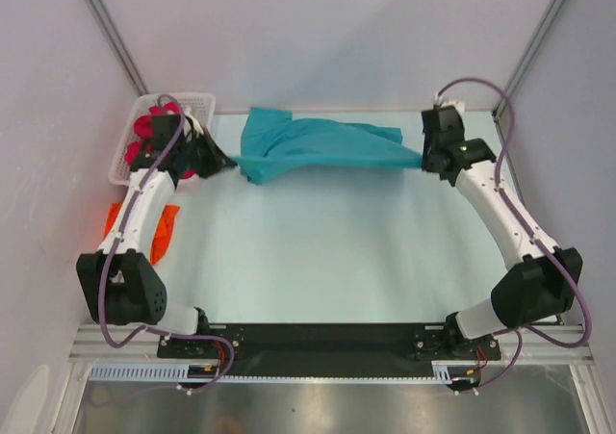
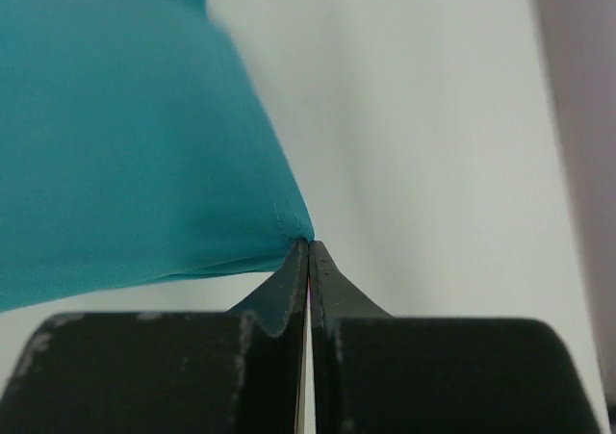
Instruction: Fold and stack the t-shirts
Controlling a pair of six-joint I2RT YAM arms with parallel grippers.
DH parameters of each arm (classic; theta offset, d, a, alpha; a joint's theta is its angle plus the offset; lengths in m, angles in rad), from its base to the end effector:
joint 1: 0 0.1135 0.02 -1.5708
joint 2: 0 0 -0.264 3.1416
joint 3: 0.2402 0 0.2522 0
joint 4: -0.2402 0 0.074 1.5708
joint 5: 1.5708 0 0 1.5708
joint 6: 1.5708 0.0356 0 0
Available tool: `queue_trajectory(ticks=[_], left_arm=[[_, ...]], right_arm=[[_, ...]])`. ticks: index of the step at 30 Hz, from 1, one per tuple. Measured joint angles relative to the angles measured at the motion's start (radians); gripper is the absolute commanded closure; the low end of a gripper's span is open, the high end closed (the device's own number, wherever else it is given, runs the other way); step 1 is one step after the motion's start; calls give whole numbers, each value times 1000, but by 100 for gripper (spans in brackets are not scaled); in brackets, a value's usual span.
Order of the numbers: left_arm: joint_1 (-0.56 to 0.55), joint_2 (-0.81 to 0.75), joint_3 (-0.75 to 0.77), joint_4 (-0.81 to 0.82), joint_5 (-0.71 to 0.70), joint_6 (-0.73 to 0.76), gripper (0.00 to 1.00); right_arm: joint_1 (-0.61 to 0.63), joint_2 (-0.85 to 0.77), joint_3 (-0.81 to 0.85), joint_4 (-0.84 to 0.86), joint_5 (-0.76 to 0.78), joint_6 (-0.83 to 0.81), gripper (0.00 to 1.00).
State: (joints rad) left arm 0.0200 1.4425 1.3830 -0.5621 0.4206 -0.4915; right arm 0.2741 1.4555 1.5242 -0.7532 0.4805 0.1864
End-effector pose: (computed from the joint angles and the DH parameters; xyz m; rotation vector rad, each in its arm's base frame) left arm 0.3211 -0.0081 0.3586 -0.3245 2.1991 -0.7238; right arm 0.3045 0.0685 0.3857 0.1566 2.1741 -0.2819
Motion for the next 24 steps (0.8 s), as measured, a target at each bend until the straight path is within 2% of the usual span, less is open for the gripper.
queue_trajectory(ticks=[3,5,12,16,24], left_arm=[[-1,-7,-186,-30,-4,5,100],[-1,-30,-242,-40,-5,5,100],[-1,-311,-352,-45,12,6,100],[-1,-417,-423,-58,29,7,98],[-1,-392,-498,-97,37,7,95]], right_arm=[[6,7,-175,-36,-74,40,100],[19,2,-226,-60,-102,61,100],[100,-91,-274,-131,-122,114,100],[113,-140,-274,-172,-114,129,100],[117,-143,-305,-211,-112,143,100]])
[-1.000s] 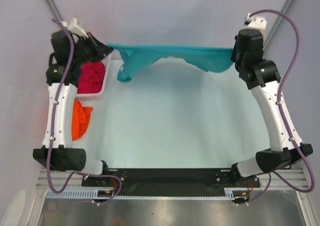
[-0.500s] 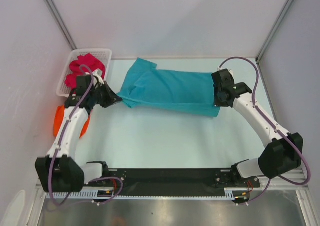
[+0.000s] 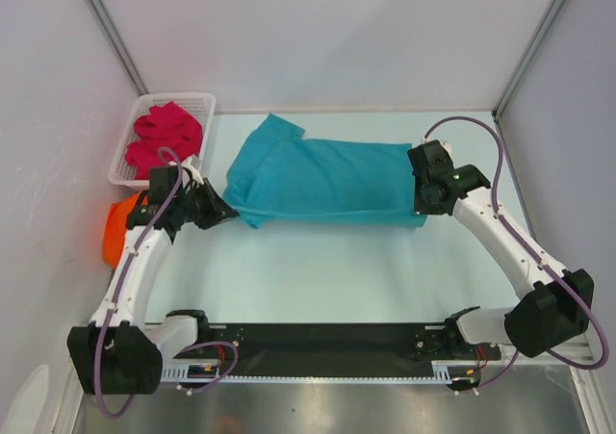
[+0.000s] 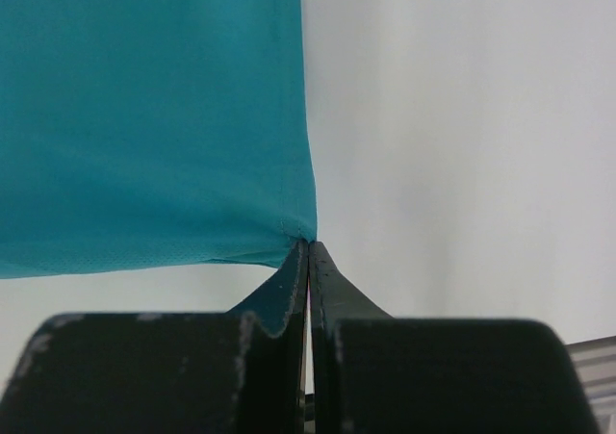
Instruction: Fold and stack the t-shirts
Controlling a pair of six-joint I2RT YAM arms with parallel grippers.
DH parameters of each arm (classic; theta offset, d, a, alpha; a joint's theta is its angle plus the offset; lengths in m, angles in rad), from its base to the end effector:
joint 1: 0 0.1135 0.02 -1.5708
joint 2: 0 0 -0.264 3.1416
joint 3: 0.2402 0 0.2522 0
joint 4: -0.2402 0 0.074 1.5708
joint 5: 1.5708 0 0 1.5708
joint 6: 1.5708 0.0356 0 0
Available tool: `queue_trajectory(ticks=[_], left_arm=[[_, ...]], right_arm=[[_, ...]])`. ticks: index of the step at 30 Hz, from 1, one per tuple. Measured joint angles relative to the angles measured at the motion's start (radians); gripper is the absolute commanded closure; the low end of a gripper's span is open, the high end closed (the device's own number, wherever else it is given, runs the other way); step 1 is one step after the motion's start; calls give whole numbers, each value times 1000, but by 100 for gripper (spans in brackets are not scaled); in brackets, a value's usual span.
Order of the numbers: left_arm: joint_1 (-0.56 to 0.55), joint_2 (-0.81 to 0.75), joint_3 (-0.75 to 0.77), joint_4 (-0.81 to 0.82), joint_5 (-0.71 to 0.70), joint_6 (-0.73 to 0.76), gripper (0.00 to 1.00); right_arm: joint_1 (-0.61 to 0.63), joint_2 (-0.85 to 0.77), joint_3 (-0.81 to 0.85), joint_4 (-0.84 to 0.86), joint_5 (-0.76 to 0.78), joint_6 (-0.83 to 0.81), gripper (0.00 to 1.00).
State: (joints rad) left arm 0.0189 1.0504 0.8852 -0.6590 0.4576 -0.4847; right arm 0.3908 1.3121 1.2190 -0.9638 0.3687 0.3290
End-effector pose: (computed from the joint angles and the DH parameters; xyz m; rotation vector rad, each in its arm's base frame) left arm 0.2124 -0.0117 0.2837 -0.3877 2.3898 -0.7643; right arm 0.2403 0.0851 0.3123 0.0457 2.5312 -0.2073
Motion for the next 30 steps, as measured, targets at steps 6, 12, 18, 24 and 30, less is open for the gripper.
queue_trajectory(ticks=[6,12,18,24,30], left_arm=[[0,233,107,30,3,2,95],[0,575,322,104,31,6,95],[0,755,387,135,54,-12,94],[-1,832,407,141,50,-35,93],[-2,838,436,141,39,-48,93]], right_arm=[[-17,122,33,32,-12,-10,100],[-42,332,111,102,-16,-30,100],[-47,464,123,147,-16,-42,100],[-62,516,158,172,-11,-51,100],[-95,570,241,193,-2,-65,100]])
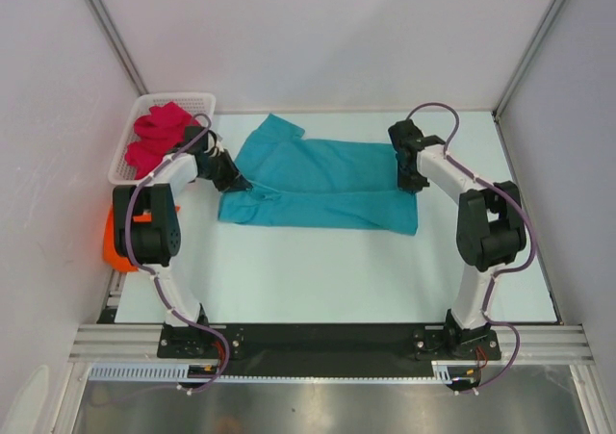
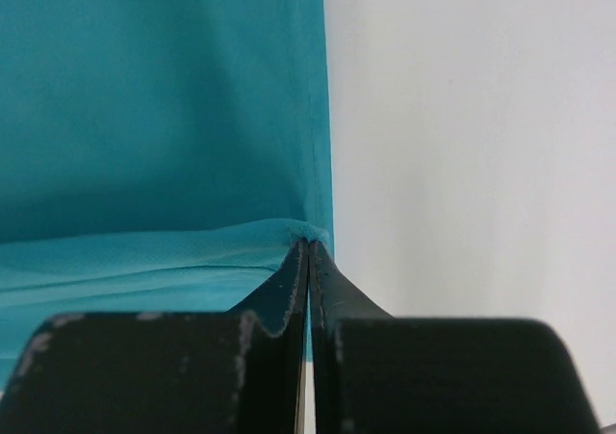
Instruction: Fold and stack the t-shirts
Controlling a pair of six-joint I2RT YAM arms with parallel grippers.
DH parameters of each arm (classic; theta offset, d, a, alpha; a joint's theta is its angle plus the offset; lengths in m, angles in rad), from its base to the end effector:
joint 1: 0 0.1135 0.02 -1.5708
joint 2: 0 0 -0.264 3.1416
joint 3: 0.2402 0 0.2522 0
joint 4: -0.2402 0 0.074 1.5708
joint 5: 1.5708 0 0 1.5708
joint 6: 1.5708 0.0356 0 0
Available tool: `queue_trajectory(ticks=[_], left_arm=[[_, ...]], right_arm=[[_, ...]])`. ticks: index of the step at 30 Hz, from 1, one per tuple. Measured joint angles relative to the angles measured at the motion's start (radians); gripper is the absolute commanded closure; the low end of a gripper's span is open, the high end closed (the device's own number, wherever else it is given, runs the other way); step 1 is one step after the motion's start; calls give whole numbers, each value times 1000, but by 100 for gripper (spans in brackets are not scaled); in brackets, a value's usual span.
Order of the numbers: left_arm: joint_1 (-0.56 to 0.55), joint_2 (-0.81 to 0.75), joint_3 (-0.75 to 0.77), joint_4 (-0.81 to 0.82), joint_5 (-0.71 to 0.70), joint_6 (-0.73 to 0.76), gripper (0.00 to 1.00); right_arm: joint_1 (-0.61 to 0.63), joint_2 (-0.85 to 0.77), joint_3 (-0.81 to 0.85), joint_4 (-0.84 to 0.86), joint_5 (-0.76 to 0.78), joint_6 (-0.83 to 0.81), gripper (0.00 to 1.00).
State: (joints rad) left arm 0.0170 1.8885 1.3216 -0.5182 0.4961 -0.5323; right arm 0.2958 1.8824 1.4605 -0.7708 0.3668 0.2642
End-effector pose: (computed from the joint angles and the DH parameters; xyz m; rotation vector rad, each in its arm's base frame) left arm 0.3907 -0.0103 0.1902 -0.5653 2.6265 -0.8260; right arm 0.3754 0.1011 0.2196 0.0524 2.6621 -0.3337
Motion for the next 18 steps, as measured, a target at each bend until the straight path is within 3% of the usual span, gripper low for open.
queue_trajectory(ticks=[3,5,6,7,9,10,11,18], left_arm=[[0,13,46,-4,-4,-2,88],[0,30,80,-2,-5,-8,66],[0,34,84,0,-4,-7,57],[0,37,88,0,-4,-12,38],[0,42,89,-2,-6,-13,26],[0,42,89,-6,-9,-16,18],[0,42,89,-10,-14,-16,13],[-1,25,77,-24,-43,-13,11]], right_arm=[[-11,27,32,7,4,-5,100],[-14,44,47,10,5,-8,98],[-14,50,51,11,6,-9,91],[-14,56,56,11,5,-11,73],[-14,68,61,14,5,-13,66],[-14,73,64,13,5,-16,55],[-14,77,65,13,6,-20,51],[-12,75,71,10,11,-29,48]])
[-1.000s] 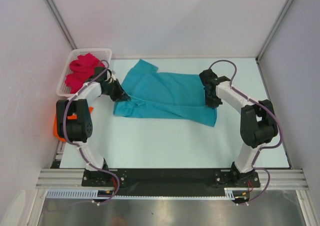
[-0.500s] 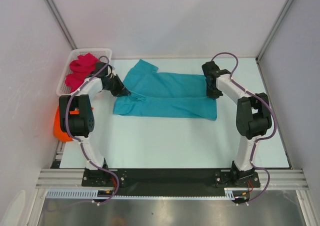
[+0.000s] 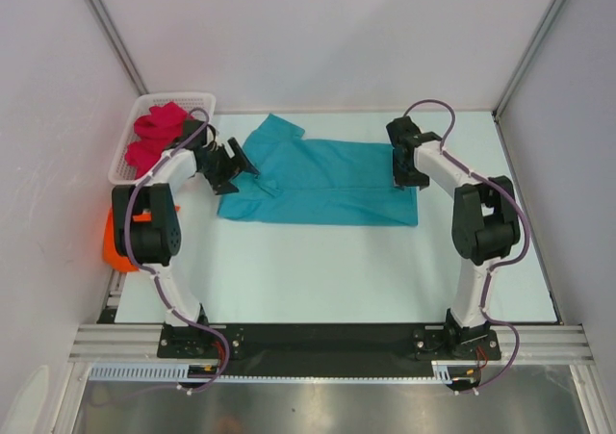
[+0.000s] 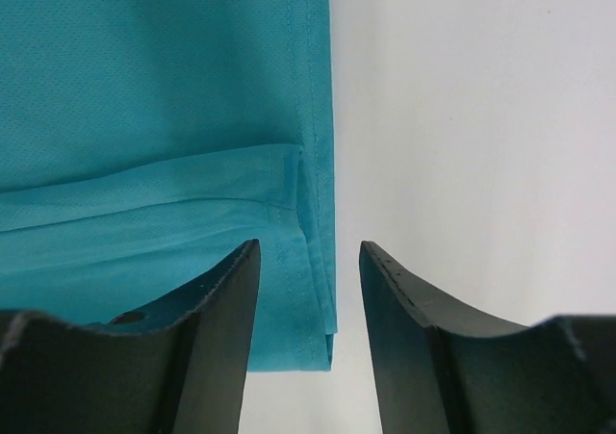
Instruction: Fold and stack the t-shirts
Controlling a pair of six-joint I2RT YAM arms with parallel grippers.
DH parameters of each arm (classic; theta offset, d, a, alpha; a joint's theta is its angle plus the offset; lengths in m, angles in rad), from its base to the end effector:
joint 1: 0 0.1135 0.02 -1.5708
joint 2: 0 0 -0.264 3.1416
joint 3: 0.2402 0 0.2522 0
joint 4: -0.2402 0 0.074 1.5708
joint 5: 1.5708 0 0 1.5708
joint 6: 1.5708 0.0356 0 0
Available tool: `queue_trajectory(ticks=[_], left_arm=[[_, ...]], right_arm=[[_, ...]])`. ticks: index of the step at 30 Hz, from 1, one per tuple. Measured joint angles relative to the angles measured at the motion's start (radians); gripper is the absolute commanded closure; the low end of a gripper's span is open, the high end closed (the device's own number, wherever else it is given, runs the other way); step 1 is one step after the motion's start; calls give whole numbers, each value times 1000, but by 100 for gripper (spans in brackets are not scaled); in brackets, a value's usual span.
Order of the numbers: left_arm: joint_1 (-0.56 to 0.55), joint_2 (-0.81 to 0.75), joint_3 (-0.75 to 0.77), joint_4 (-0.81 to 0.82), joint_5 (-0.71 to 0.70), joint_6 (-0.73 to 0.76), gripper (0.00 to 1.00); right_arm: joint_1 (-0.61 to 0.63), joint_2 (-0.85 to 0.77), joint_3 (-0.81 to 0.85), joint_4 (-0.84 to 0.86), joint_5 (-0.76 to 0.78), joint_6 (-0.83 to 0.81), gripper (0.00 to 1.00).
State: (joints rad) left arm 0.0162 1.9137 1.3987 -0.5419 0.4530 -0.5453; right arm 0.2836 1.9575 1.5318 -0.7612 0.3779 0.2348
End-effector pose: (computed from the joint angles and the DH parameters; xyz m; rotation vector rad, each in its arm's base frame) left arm 0.4038 -0.0090 0.2014 -0.5822 2.6004 -0.7744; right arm 0.3949 0.1014 0.2122 0.0339 2.6565 -0.3585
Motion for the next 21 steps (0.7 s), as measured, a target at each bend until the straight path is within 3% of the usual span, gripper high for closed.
queue_trajectory(ticks=[10,21], left_arm=[[-91,-110,-66,20,-11,-5,13],[-182,2,-65,95,1,-34,13]], right_arm=[[51,-124,-1,-27,25,5,49],[70,-183,-60,-48,36,12,50]])
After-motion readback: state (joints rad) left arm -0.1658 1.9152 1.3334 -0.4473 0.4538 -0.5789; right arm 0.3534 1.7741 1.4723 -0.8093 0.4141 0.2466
